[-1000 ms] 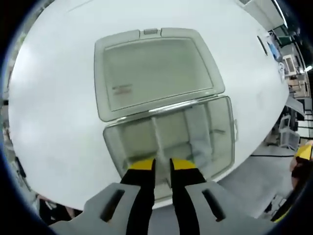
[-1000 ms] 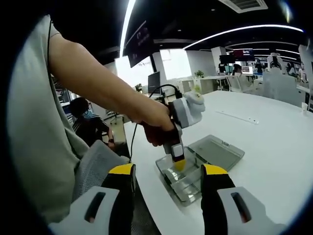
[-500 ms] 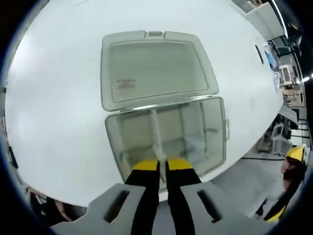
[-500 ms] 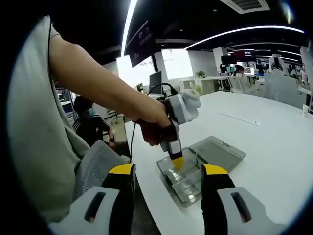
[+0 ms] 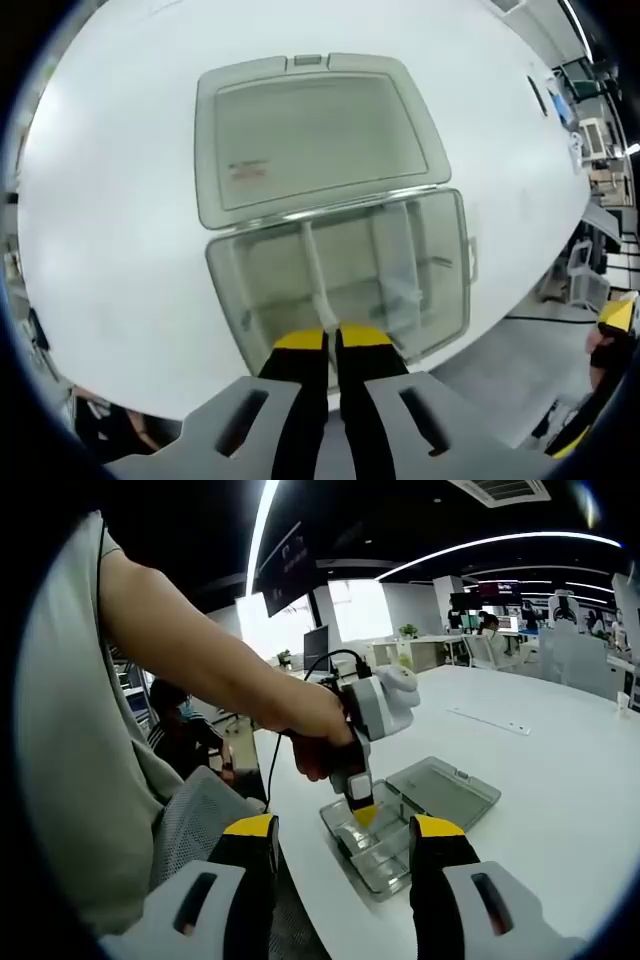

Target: Insert the divider into the dual guide fixture by aligning both edges with the guide slots and pushing it downward to the bottom, including one-sided entry, uneven engagement, binding, and posture correction.

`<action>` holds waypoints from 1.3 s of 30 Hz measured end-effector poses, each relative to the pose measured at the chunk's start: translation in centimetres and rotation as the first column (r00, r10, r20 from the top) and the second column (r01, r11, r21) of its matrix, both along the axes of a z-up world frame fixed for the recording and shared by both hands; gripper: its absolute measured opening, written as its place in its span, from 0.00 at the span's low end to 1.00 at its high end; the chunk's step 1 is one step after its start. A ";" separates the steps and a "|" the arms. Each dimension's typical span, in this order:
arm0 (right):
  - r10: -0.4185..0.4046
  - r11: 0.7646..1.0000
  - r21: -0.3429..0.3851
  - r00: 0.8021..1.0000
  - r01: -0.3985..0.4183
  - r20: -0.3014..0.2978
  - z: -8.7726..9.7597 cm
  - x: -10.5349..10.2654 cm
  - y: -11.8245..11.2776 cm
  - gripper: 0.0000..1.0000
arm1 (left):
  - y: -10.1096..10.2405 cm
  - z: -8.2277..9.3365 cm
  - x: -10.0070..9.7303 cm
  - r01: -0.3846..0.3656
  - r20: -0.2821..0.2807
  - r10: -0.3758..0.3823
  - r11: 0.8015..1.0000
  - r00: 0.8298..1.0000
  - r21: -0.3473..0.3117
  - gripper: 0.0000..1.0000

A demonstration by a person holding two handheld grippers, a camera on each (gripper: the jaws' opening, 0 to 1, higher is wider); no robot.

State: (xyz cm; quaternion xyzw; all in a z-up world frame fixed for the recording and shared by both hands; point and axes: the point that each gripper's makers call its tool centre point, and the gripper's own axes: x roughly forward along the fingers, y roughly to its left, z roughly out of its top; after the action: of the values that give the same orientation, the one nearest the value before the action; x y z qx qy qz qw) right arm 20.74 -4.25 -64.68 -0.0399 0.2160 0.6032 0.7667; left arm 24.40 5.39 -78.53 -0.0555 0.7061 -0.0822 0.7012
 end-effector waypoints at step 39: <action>-0.055 0.995 -0.081 0.998 0.054 -0.007 -1.7 0.5 -3.6 0.54 | 0.9 3.2 -0.5 -0.013 0.394 0.146 0.947 0.908 -0.321 0.19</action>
State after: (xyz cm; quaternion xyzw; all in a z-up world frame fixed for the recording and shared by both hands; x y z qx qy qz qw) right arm 21.23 -7.81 -66.34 -0.0624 0.2447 0.5730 0.7797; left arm 23.94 6.25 -75.29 -0.1757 0.5173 -0.1735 0.8194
